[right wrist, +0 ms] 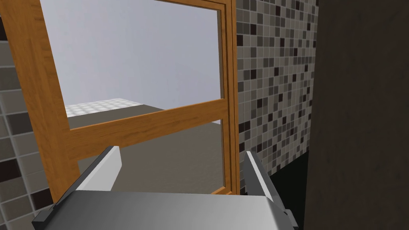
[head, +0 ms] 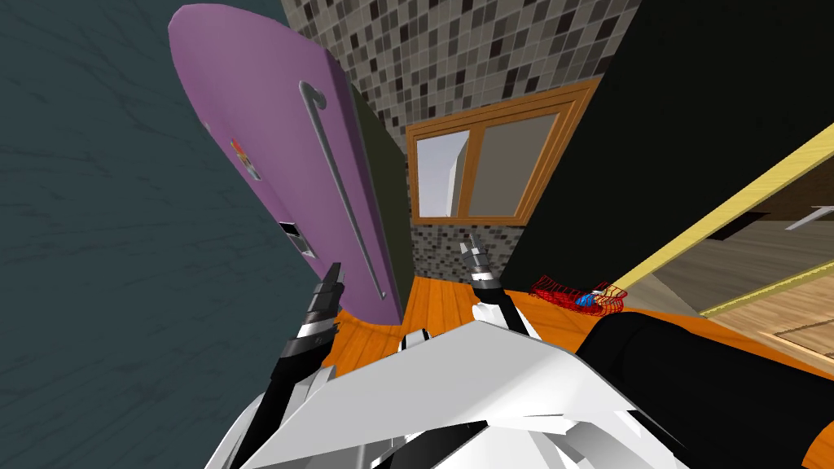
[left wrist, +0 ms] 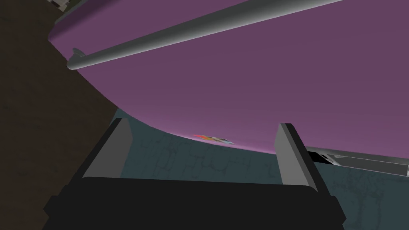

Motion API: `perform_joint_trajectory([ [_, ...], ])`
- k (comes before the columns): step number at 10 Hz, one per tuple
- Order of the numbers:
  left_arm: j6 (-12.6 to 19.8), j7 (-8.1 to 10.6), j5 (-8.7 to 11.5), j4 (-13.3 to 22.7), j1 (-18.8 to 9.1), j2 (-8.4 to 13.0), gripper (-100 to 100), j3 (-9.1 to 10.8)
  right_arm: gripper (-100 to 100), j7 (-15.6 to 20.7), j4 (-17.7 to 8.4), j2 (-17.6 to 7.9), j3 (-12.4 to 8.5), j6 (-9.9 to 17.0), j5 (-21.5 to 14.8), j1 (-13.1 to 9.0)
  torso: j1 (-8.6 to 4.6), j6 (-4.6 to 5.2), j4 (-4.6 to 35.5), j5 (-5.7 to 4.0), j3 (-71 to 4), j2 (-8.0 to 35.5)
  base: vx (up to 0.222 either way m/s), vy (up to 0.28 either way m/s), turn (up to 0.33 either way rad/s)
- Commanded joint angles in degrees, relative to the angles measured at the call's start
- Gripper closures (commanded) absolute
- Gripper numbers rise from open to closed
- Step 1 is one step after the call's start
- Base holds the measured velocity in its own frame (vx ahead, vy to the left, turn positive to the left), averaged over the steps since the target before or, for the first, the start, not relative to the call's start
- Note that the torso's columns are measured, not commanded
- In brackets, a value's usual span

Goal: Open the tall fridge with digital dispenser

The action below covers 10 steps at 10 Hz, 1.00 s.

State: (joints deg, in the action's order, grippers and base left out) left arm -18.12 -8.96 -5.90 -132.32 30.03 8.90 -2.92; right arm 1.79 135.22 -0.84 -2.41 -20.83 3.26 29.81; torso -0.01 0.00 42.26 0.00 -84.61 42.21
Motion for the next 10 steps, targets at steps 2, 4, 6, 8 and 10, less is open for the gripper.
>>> perform_joint_trajectory([
  [2,4.43,-0.64,-1.39,1.36,0.81,2.81,-100,0.41,0,0.00,0.00,0.00,0.00,0.00,0.00,0.00,0.03,0.00,0.03,0.01,0.06,0.10,0.050,-0.032,-0.035],
  [4,6.75,-1.04,-2.16,2.00,1.06,4.64,-100,0.51,0,0.00,0.00,0.00,0.00,0.00,0.00,0.00,0.03,0.00,0.04,0.00,0.07,0.12,0.048,-0.031,-0.042],
  [6,8.42,-1.32,-2.71,2.46,1.24,5.84,-100,0.58,0,0.00,0.00,0.00,0.00,0.00,0.00,0.00,0.01,-0.01,0.02,0.00,0.04,0.07,0.047,-0.030,-0.026],
  [8,11.19,-1.79,-3.62,3.25,1.53,7.47,-100,0.70,0,0.00,0.00,0.00,0.00,0.00,0.00,0.00,0.01,0.00,0.01,0.00,0.02,0.02,0.064,-0.035,-0.043],
  [10,13.16,-2.12,-4.27,3.83,1.73,8.67,-100,0.79,0,0.00,0.00,0.00,0.00,0.00,0.00,0.00,-0.01,-0.01,0.02,0.00,0.05,0.09,0.048,-0.034,-0.034],
])
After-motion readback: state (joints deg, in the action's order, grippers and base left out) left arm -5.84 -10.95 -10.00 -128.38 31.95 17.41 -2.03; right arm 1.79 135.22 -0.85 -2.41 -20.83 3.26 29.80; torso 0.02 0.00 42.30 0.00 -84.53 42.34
